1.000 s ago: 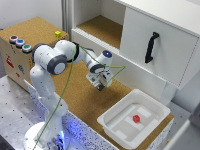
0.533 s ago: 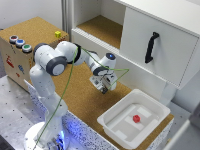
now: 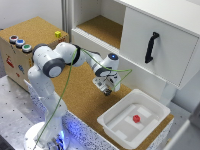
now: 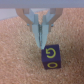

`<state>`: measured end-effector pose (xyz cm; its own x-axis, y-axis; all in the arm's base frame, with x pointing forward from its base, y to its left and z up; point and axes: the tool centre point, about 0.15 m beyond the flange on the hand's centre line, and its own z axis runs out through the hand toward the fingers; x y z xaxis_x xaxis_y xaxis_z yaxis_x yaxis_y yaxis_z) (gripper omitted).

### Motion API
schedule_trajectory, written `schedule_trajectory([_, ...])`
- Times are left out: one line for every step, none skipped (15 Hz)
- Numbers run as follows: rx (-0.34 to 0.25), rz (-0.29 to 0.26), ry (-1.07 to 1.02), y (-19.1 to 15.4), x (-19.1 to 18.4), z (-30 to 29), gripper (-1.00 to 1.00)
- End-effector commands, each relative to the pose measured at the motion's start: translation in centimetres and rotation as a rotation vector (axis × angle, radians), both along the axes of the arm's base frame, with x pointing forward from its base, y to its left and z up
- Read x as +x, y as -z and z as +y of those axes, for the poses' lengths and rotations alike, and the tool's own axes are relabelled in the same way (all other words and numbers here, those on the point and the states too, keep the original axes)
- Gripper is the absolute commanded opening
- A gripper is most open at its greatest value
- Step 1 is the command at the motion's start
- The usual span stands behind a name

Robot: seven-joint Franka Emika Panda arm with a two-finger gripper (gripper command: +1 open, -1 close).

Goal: Push the purple block towards the right

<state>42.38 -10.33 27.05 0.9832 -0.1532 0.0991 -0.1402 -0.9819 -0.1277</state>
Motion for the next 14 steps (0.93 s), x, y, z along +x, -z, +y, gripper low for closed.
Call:
schedule_trajectory([-0.108, 0.027, 0.019, -3.3, -2.5, -1.0, 1.0])
schedule_trajectory([-0.132, 0.053, 0.015, -1.9, -2.3, -1.1, 1.0])
schedule_trajectory([-0.148, 0.059, 0.016, -0.9, -2.1, -1.3, 1.0])
schedule_trajectory([-0.152, 0.078, 0.013, 0.2, -2.0, -1.5, 1.0])
schedule_trajectory([-0.149, 0.087, 0.004, 1.1, -1.8, -1.5, 1.0])
schedule_trajectory([-0.154, 0.094, -0.012, 1.7, -1.5, -1.4, 1.0])
schedule_trajectory([-0.166, 0.093, -0.027, 2.4, -1.1, -1.1, 1.0])
schedule_trajectory([-0.185, 0.087, -0.015, 2.8, -0.8, -1.3, 1.0])
schedule_trajectory([-0.185, 0.082, -0.006, 3.3, -0.4, -1.2, 1.0])
schedule_trajectory([-0.189, 0.081, -0.001, 3.7, -0.1, -1.1, 1.0])
schedule_trajectory([-0.196, 0.075, 0.001, 4.2, 0.1, -1.0, 1.0])
schedule_trajectory([-0.191, 0.072, 0.004, 4.6, 0.4, -0.9, 1.0])
schedule_trajectory([-0.194, 0.069, 0.015, 5.1, 0.5, -0.9, 1.0])
schedule_trajectory([-0.198, 0.065, 0.019, 5.4, 0.5, -1.0, 1.0])
